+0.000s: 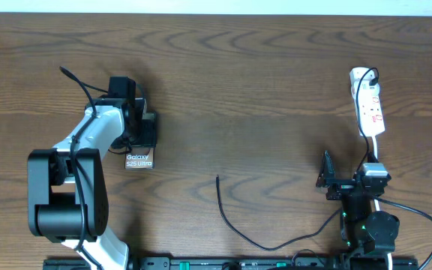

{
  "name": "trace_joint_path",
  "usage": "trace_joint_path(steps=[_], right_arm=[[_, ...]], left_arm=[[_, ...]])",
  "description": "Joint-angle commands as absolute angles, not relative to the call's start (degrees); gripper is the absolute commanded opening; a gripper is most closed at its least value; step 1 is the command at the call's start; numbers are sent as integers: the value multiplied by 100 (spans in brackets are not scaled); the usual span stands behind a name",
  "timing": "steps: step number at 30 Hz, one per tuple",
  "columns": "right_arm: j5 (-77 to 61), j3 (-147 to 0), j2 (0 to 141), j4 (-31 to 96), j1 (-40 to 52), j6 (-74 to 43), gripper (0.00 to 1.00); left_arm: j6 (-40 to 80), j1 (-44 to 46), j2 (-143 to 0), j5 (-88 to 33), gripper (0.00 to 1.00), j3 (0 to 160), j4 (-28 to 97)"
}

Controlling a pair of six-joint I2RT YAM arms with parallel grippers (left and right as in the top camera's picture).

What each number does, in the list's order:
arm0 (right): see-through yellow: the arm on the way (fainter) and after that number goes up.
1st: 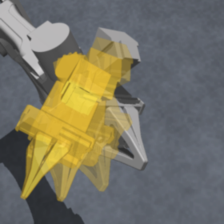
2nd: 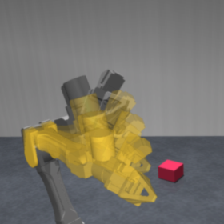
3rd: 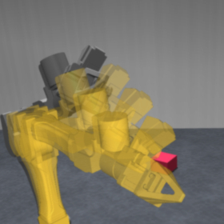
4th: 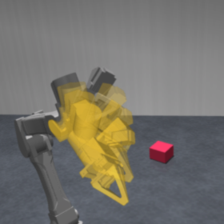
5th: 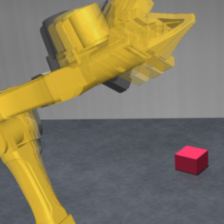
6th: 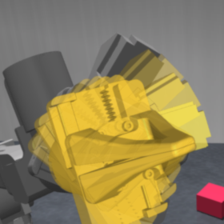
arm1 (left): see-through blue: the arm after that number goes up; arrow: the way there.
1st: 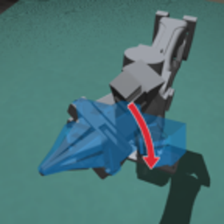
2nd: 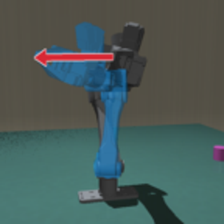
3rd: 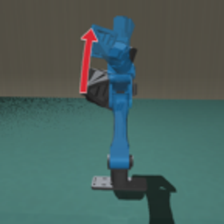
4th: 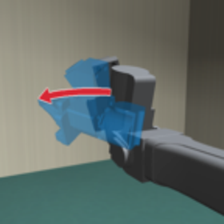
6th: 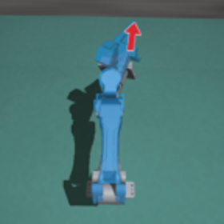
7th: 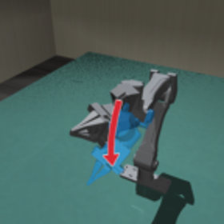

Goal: Plug charger to phone and switch on socket
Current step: 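Close the left gripper on the phone's long edges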

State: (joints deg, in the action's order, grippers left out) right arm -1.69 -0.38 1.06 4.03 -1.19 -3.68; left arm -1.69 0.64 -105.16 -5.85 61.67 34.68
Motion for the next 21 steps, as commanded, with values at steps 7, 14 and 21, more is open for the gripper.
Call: trace_joint_path(steps=[7,14,21], right_arm=[[-165,-32,89,427,-67,-423,99],[-165,-32,89,427,-67,-423,99],[-165,-32,89,427,-67,-423,99]], left_arm=[[-189,73,-10707,-685,8,5994,3500],[-187,73,-10707,-685,8,5994,3461],[-187,73,-10704,-685,8,5994,3454]])
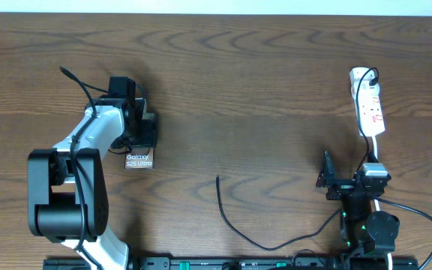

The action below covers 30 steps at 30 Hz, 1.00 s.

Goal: Plug charger to phone and switch on socket
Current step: 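Close the left gripper on the phone's long edges, then lift the phone with the left gripper and tilt it upright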

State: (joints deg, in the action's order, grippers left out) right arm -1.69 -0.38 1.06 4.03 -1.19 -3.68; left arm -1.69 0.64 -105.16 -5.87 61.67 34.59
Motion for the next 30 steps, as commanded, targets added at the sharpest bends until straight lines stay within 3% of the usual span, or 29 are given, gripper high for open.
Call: trace_joint_path(steps=[1,30], right_arm=[[-165,-32,89,427,-67,-423,99],[-165,-32,89,427,-67,-423,99]], left_arm=[[-187,73,-10704,-685,8,5996,3452],[-185,73,-9747,-685,7,6361,3597]])
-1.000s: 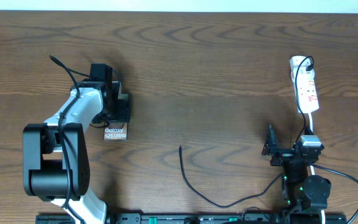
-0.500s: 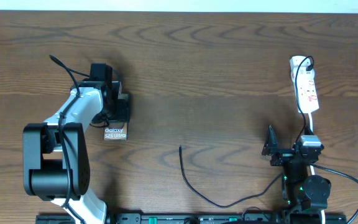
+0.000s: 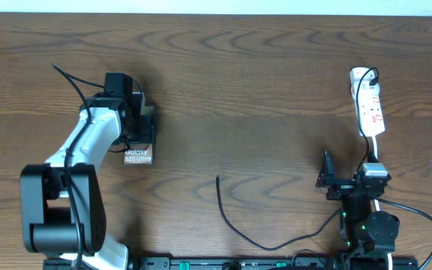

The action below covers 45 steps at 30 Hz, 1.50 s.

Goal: Plug charger to phone and switch on socket
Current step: 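Lift the phone with the left gripper and tilt it upright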

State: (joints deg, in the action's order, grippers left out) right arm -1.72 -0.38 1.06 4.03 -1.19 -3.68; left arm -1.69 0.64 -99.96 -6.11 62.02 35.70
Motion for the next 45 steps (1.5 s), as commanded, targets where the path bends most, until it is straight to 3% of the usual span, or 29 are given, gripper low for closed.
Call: trace_joint_path(steps=[1,5,10,21,32,45], right_arm=[[-165,-32,89,427,-67,-423,99],[-165,-32,86,427,-67,-423,99],[-165,-32,89,427,-67,-423,99],[-165,-32,89,427,-67,-423,99],[-165,-32,89,427,-67,-423,99],[-165,-32,89,427,-67,-423,99]], left_arm=[[-185,73,-9714,-685,8,6364,3610],[-161,73,-9585,-703,8,6368,3686],[93,73,-9524,-1590,7,6375,3763],[2165,73,-9524,-5043,7,6379,2694],[5813,67,-9524,-7378,7,6379,-115],[10208,67,-9524,-7675,7,6379,-3151]])
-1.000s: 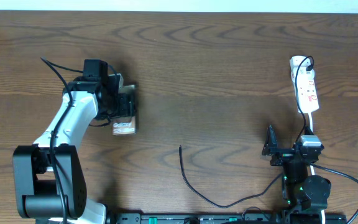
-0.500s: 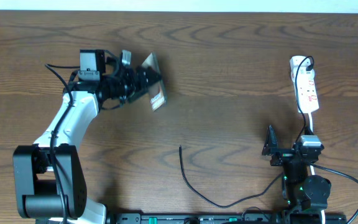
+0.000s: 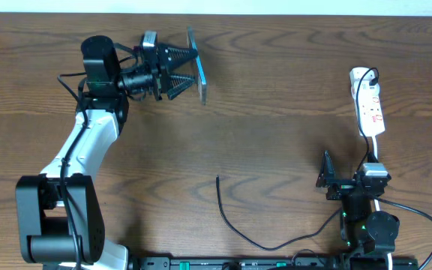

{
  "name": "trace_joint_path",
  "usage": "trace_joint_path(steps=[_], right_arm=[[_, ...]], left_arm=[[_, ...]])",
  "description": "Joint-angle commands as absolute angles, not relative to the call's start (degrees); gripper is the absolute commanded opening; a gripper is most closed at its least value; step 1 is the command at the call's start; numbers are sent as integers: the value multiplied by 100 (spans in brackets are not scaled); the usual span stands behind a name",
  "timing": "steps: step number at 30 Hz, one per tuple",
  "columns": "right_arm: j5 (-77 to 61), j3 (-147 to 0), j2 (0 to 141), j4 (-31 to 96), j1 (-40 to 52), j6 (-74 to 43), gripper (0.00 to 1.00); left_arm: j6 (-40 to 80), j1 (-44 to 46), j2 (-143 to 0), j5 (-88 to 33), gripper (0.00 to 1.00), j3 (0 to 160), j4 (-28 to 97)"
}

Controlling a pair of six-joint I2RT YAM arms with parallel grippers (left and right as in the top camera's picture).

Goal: Plug charger to phone and switch on socket

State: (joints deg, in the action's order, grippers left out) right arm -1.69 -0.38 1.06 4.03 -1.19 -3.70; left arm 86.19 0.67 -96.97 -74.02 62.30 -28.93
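Observation:
My left gripper (image 3: 189, 64) is shut on the phone (image 3: 200, 78), holding it off the table at the far left-centre. The phone is turned on edge, so it shows only as a thin bluish slab. The black charger cable (image 3: 231, 221) lies on the table at the front, its free end (image 3: 217, 178) pointing away from me, well apart from the phone. The white power strip (image 3: 368, 109) lies at the far right with a plug in its far end. My right gripper (image 3: 325, 171) rests near the front right, fingers together and holding nothing.
The wooden table (image 3: 276, 90) carries nothing else. The cable runs from its free end toward the right arm's base (image 3: 366, 225), and a white lead drops from the power strip to the same spot.
The phone was lying flat on the table under my left gripper. Now the gripper holds it in the air, farther back and to the right, turned on edge. The right arm is unchanged.
At first the phone lay face down at the left with my left gripper set on its far end, and it stayed so. Then gripper and phone had shifted slightly back. Now the phone is off the table on edge in the left gripper. Cable, strip and right arm stayed put.

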Motion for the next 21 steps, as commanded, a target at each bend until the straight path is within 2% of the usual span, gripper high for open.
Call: trace_joint_path(steps=[1,7,21], right_arm=[[-165,-32,89,427,-67,-423,99],[-165,-32,89,427,-67,-423,99],[-165,-32,89,427,-67,-423,99]], left_arm=[[10499,67,-9524,-7675,8,6379,-3260],[11963,67,-9524,-7673,7,6379,-3524],[11961,58,-9507,-7590,7,6379,-3524]])
